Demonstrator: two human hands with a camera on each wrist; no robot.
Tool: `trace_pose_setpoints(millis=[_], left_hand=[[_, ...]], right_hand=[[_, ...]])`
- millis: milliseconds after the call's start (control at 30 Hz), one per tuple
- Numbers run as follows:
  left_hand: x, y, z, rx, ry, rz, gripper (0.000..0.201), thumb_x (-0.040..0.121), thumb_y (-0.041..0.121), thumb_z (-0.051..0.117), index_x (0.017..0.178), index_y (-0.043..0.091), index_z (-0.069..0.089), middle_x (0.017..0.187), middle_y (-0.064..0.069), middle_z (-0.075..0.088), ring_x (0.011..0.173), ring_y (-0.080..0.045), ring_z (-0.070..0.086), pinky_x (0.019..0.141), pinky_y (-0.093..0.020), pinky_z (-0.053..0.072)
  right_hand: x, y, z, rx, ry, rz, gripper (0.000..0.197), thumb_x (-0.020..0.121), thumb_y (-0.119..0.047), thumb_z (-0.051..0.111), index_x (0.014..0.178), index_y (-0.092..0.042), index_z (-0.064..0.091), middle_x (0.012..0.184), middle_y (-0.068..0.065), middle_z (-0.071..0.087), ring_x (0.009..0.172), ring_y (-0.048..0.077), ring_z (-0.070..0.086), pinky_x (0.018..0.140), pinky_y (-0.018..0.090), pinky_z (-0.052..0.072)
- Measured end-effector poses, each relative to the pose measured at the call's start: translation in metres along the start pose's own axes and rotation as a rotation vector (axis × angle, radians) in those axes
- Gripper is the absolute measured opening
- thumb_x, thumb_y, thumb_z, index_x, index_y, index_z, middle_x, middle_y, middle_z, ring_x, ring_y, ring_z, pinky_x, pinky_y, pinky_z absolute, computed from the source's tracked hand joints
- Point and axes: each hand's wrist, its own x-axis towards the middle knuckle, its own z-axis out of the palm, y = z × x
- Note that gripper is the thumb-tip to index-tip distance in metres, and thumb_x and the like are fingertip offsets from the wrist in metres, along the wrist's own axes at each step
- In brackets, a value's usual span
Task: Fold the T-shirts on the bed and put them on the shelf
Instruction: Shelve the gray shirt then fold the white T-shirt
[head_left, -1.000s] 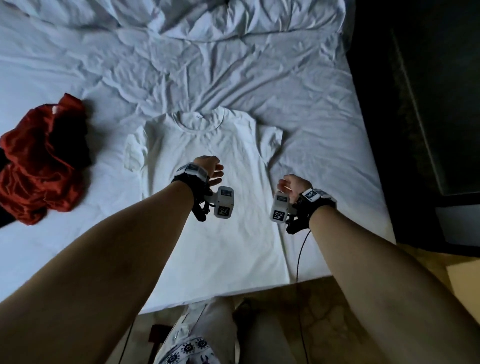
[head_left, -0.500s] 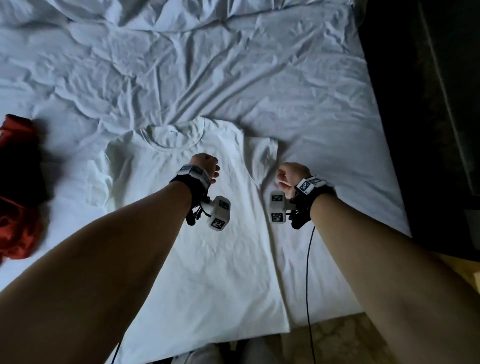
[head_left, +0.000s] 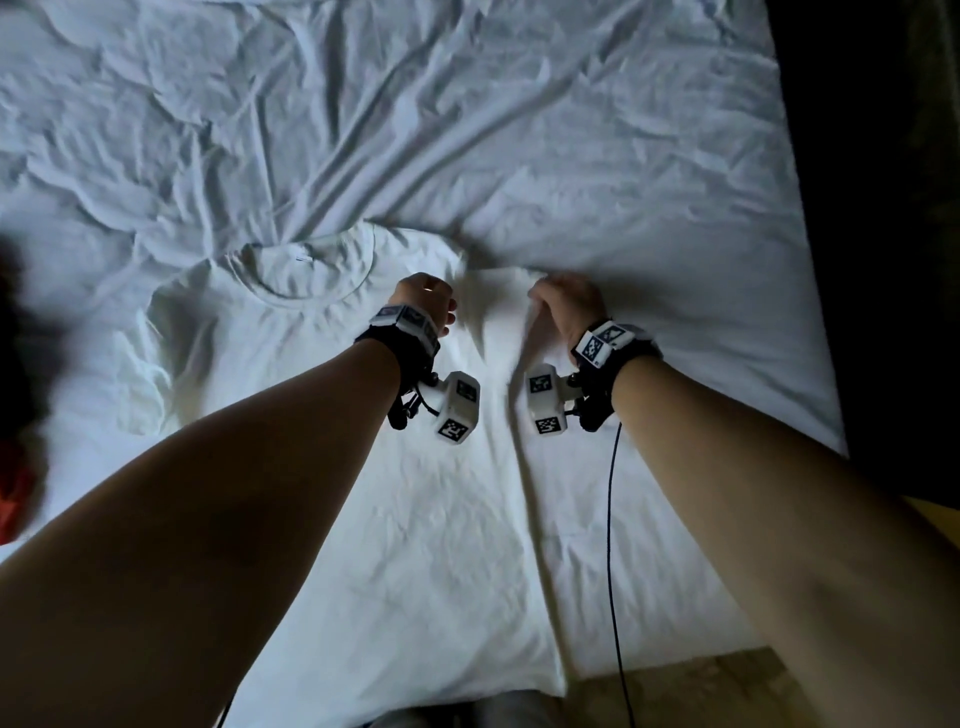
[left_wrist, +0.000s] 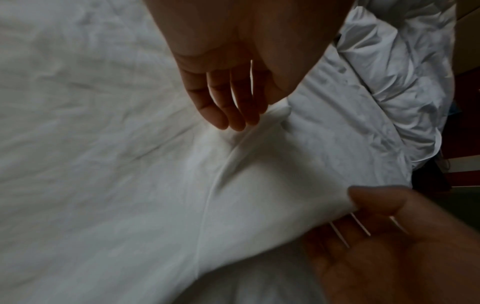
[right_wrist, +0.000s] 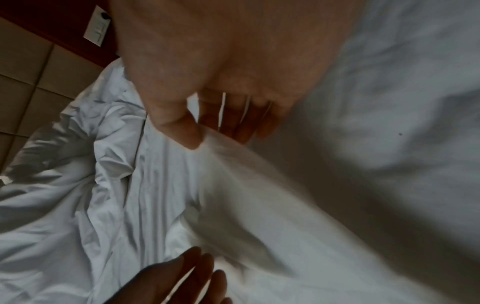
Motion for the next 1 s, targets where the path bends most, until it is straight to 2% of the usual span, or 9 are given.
trace_pose_setpoints(millis=[133,267,433,500,600,767,833,933,1000], left_hand=[[0.002,0.001,0.007,-0.007,0.006,-0.002,0.016,0.094,0.014,0.048,0.082,0.012,0.056,0.068,-0.003,0.061,0.056,-0.017,0.057,0.058,-0.027,0.05],[0.002,-0.001,0.011,0.0,0.016,-0.004,0.019,0.093,0.014,0.049,0.075,0.015,0.056,0.068,-0.003,0.062,0.056,-0.018,0.058,0.058,-0.028,0.051],[0.001,-0.004,0.012,-0.005,0.035,0.016,0.02,0.092,0.014,0.049,0.074,0.017,0.056,0.066,-0.002,0.062,0.055,-0.016,0.059,0.054,-0.025,0.05],[-0.001,-0.005,0.011,-0.004,0.035,0.022,0.02,0.093,0.014,0.049,0.074,0.018,0.056,0.068,-0.003,0.063,0.056,-0.016,0.059,0.055,-0.026,0.051],[-0.005,-0.008,0.012,-0.015,0.018,0.017,0.017,0.094,0.016,0.049,0.078,0.016,0.056,0.071,-0.004,0.063,0.057,-0.016,0.059,0.054,-0.026,0.05],[-0.012,-0.011,0.017,-0.021,0.017,0.021,0.012,0.095,0.016,0.048,0.086,0.016,0.057,0.073,-0.005,0.063,0.057,-0.017,0.058,0.059,-0.028,0.052],[-0.014,-0.013,0.019,-0.025,0.021,0.025,0.012,0.095,0.015,0.046,0.088,0.017,0.057,0.072,-0.005,0.062,0.057,-0.017,0.058,0.059,-0.028,0.052],[-0.016,-0.014,0.019,-0.035,0.025,0.015,0.012,0.094,0.013,0.045,0.092,0.018,0.056,0.072,-0.004,0.061,0.058,-0.018,0.058,0.06,-0.028,0.051],[-0.017,-0.015,0.019,-0.045,0.02,0.004,0.013,0.093,0.011,0.044,0.097,0.018,0.055,0.073,-0.004,0.06,0.059,-0.018,0.057,0.06,-0.028,0.05]], right_hand=[[-0.009,-0.008,0.001,0.306,-0.146,0.127,0.017,0.077,-0.015,0.068,0.061,-0.017,0.064,0.065,0.003,0.056,0.066,0.02,0.053,0.062,0.028,0.045],[-0.009,0.002,0.011,0.165,-0.319,0.355,0.018,0.084,-0.021,0.071,0.091,-0.013,0.056,0.088,0.009,0.05,0.078,0.021,0.051,0.077,0.042,0.057],[-0.014,-0.004,0.007,0.012,-0.155,0.051,0.029,0.087,-0.037,0.058,0.095,-0.011,0.066,0.077,0.005,0.059,0.076,0.021,0.056,0.069,0.03,0.046],[-0.014,-0.003,0.004,0.07,-0.127,-0.009,0.039,0.087,-0.037,0.051,0.119,-0.017,0.063,0.106,0.007,0.064,0.098,0.02,0.058,0.086,0.034,0.048],[-0.018,0.001,-0.001,-0.023,-0.212,-0.037,0.063,0.093,-0.025,0.046,0.152,-0.031,0.023,0.151,0.0,0.04,0.134,0.019,0.043,0.11,0.039,0.038],[-0.027,0.009,-0.01,-0.144,-0.329,-0.008,0.094,0.092,-0.014,0.056,0.15,-0.04,-0.013,0.153,-0.001,0.033,0.12,0.021,0.05,0.09,0.039,0.052],[-0.032,0.012,-0.012,-0.199,-0.261,-0.031,0.094,0.089,-0.01,0.052,0.15,-0.04,-0.013,0.151,0.008,0.038,0.115,0.03,0.054,0.094,0.042,0.05],[-0.038,0.02,-0.015,-0.269,-0.143,-0.023,0.088,0.09,-0.002,0.04,0.152,-0.038,-0.011,0.137,0.025,0.047,0.098,0.038,0.06,0.081,0.039,0.051],[-0.041,0.026,-0.017,-0.297,-0.1,-0.015,0.082,0.092,0.001,0.036,0.153,-0.031,-0.008,0.138,0.027,0.045,0.103,0.04,0.058,0.083,0.038,0.049]])
